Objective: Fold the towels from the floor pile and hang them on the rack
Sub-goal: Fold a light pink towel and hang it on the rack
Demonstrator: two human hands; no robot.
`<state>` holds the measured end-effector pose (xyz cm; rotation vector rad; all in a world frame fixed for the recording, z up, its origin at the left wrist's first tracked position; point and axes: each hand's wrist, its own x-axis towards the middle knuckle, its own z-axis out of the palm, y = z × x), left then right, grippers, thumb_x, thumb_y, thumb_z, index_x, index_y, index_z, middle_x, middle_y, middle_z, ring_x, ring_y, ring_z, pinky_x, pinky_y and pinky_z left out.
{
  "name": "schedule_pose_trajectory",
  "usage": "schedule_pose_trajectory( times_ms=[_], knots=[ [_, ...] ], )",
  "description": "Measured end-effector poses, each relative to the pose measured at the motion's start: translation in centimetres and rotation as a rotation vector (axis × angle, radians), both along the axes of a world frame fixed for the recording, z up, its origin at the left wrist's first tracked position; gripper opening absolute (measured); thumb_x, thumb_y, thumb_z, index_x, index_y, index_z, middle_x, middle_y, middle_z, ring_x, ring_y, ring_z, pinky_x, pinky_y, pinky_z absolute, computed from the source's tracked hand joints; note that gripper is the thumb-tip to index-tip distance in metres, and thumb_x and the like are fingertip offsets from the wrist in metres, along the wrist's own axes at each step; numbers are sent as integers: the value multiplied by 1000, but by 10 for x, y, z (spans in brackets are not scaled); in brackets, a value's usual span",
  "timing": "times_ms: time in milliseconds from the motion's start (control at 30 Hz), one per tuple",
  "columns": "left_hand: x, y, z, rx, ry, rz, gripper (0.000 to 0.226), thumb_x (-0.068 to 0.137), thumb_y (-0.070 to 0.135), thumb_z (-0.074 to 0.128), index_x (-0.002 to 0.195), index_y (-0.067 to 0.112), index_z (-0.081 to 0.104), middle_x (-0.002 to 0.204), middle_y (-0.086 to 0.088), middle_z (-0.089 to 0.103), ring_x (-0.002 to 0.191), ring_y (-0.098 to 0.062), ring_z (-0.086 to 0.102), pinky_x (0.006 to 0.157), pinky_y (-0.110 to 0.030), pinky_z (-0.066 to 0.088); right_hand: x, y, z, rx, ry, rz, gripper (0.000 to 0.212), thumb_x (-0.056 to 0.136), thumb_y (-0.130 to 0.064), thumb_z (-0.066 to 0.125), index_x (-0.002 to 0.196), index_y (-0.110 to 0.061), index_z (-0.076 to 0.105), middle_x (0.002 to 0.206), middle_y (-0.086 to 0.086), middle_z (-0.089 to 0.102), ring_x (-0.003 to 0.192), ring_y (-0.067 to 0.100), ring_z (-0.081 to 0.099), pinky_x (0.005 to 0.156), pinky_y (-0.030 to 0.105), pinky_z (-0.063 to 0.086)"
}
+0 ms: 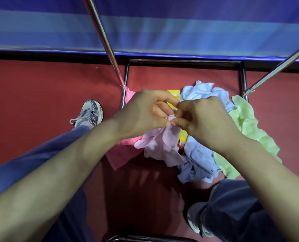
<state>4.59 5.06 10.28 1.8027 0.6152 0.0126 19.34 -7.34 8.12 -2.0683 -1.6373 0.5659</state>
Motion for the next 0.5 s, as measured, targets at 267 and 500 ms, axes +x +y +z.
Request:
schedule_pose_trajectory(
  times_ms=[267, 500],
  knots=[
    [-3, 2, 0, 61, 45, -29, 46, 80, -4, 74, 112, 28, 69, 92, -5, 73, 76, -14, 75, 79, -41, 62, -1, -1, 0, 28, -2, 12, 15, 80, -29, 80, 79, -19, 69, 67, -3, 70, 67, 26, 66, 65, 40, 52],
    [3, -4, -5, 133, 48, 55, 50, 60, 16, 65, 110, 20, 72, 72, 10, 65, 60, -6, 57, 61, -21, 47, -7, 0, 2, 69, -3, 9, 10, 79, -18, 73, 89, -18, 70, 65, -3, 71, 67, 29, 67, 64, 39, 52]
  ],
)
